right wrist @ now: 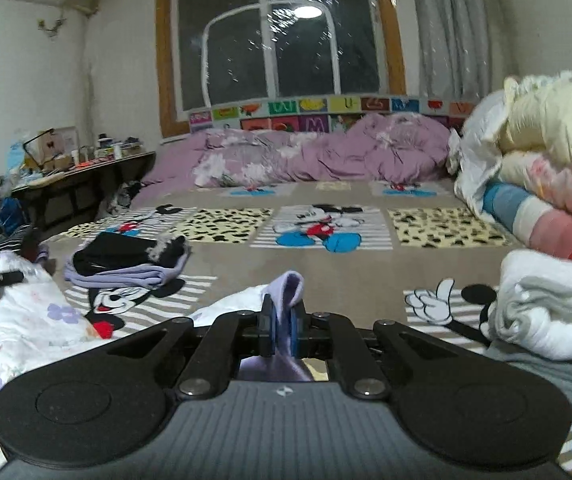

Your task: Fold clothes

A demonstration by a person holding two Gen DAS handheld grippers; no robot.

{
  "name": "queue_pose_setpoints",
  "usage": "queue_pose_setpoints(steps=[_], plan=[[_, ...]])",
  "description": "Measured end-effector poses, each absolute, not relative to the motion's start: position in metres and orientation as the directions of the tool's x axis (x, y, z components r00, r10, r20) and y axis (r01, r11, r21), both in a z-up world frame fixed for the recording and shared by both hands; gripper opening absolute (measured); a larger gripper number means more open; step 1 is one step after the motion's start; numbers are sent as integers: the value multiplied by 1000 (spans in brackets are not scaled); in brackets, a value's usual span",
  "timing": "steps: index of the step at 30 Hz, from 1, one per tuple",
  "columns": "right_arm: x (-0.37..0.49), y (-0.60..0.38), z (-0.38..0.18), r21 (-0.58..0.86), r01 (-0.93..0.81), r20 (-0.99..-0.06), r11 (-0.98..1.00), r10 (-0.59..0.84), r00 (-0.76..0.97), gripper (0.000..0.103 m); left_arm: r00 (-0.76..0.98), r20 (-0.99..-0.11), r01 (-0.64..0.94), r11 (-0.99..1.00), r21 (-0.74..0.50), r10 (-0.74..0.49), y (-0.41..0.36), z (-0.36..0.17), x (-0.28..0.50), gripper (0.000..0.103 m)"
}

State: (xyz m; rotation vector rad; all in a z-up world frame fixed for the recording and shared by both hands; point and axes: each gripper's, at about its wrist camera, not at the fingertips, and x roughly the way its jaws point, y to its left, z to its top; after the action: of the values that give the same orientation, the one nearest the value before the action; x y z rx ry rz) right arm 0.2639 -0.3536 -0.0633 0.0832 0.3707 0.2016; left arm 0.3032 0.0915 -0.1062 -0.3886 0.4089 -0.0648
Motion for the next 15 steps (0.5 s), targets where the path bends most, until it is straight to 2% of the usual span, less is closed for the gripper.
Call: queue_pose_setpoints(steps=[5,7,9,11,12,14,15], plan=[[296,-364,-103,184,-131,-475,974,205,856,8,838,-532,-84,933,-351,-125,89,-128,312,10],[309,-369,-124,241,-99,-544,966,219,810,8,806,-576,-101,930,-353,-131,90,-134,313,14],[318,-371,-146,293,-61,-614,954,237,753,8,799,-588,-120,925,-360,-126,89,-136,312,34],[319,-373,-160,338,-24,-642,941,249,725,9,806,-581,-141,916,-376,-115,92,-133,308,55],[315,-375,-162,364,-10,-633,931,255,731,10,811,-574,-148,910,-387,-112,93,-131,304,56],[306,-384,-162,444,40,-607,895,267,749,20,822,-557,-152,898,-413,-117,94,-126,295,56],[301,-389,-160,479,61,-591,876,270,760,21,829,-547,-152,893,-424,-118,94,-122,290,58]])
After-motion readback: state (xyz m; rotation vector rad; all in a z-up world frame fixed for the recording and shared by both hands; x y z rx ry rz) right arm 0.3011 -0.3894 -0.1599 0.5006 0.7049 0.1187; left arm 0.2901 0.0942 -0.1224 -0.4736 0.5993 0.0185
